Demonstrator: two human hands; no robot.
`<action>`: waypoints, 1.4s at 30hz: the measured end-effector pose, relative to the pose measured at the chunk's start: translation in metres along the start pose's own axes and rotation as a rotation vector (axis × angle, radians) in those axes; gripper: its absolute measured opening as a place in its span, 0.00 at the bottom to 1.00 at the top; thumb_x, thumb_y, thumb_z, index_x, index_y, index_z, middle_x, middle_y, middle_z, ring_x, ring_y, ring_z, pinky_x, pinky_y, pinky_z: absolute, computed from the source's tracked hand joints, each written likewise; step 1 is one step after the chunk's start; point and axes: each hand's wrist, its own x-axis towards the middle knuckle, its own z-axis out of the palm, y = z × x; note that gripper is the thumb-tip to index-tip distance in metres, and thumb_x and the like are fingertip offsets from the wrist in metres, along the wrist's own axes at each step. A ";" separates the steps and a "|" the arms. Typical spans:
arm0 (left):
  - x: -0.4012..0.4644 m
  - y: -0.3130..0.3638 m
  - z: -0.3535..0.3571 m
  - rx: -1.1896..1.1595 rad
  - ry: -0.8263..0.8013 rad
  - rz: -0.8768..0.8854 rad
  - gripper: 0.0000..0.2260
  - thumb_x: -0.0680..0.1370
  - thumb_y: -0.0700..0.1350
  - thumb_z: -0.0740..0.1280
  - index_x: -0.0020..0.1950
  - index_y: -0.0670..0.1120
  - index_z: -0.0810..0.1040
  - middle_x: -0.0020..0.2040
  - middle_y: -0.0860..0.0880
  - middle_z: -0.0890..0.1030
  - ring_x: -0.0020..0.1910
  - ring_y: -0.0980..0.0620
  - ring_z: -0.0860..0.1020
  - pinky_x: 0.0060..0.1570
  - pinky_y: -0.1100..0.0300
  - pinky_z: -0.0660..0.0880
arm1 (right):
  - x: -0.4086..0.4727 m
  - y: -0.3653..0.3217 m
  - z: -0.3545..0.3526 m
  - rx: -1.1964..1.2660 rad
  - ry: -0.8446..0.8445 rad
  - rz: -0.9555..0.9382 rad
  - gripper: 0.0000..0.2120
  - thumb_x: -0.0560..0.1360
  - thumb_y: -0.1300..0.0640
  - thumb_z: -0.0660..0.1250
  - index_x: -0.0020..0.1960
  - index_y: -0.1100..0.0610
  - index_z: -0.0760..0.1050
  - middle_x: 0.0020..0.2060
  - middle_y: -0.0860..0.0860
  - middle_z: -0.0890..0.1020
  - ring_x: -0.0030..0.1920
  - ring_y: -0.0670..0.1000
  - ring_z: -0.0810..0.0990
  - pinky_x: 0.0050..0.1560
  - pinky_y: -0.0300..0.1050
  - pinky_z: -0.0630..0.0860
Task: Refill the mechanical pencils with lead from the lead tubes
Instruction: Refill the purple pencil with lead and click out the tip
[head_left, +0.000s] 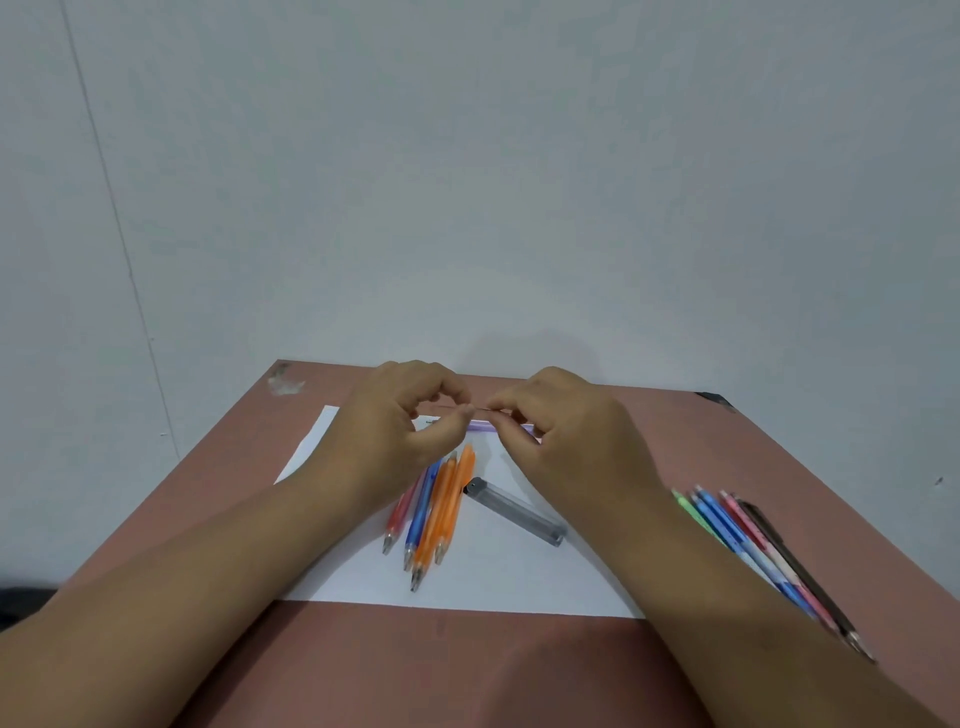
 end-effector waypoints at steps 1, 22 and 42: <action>0.000 0.000 0.000 0.021 0.005 0.010 0.10 0.78 0.48 0.70 0.44 0.64 0.75 0.44 0.65 0.79 0.51 0.61 0.76 0.47 0.64 0.73 | 0.000 0.000 0.001 -0.014 0.006 -0.013 0.05 0.76 0.57 0.74 0.52 0.52 0.85 0.41 0.48 0.83 0.35 0.47 0.77 0.37 0.31 0.67; 0.048 0.007 0.006 0.257 -0.358 -0.467 0.09 0.80 0.56 0.68 0.53 0.52 0.78 0.48 0.53 0.81 0.45 0.55 0.77 0.38 0.62 0.74 | -0.001 0.017 -0.006 0.270 0.193 0.374 0.03 0.76 0.61 0.73 0.45 0.54 0.84 0.37 0.45 0.84 0.39 0.44 0.81 0.40 0.29 0.76; 0.043 -0.021 0.029 0.415 -0.300 -0.329 0.09 0.83 0.46 0.63 0.56 0.53 0.83 0.51 0.54 0.83 0.48 0.55 0.79 0.50 0.59 0.77 | -0.001 0.017 -0.011 0.439 0.175 0.524 0.03 0.77 0.58 0.72 0.48 0.52 0.84 0.37 0.41 0.83 0.42 0.40 0.81 0.41 0.28 0.77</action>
